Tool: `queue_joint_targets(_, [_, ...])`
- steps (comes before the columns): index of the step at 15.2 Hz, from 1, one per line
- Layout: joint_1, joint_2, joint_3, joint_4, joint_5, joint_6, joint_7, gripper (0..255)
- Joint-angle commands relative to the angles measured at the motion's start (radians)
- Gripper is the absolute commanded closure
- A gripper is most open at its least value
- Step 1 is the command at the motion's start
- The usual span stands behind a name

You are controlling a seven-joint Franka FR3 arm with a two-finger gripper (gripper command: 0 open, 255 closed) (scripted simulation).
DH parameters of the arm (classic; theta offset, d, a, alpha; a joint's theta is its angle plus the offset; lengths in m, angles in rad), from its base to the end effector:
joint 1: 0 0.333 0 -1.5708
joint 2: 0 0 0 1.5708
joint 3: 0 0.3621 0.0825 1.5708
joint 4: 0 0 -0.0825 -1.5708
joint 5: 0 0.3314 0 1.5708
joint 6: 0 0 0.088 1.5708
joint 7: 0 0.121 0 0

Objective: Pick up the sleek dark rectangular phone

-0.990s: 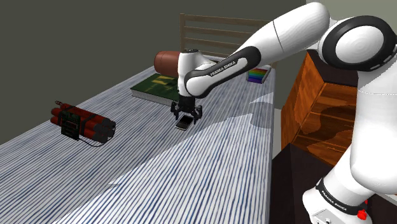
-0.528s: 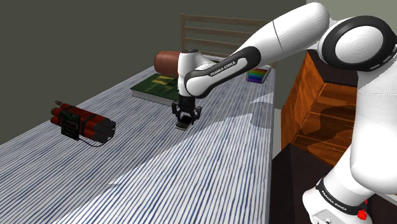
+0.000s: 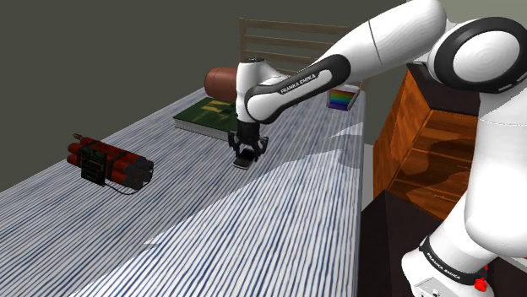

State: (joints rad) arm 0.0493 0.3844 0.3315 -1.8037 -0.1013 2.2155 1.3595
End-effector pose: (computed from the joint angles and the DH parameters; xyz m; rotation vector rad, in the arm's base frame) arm 0.5857 0.2049 0.4056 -2.7403 1.4011 -0.0037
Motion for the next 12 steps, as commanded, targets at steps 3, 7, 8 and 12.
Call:
queue_joint_targets(3, [-0.002, -0.022, 0.005, 0.027, 0.009, -0.048, -0.004, 255])
queue_joint_targets(7, [-0.004, -0.043, 0.009, 0.052, 0.018, -0.093, -0.008, 255])
queue_joint_targets(8, [-0.005, -0.048, 0.009, 0.059, 0.020, -0.105, -0.009, 255])
queue_joint_targets(12, [-0.006, -0.058, 0.011, 0.075, 0.024, -0.130, -0.011, 255])
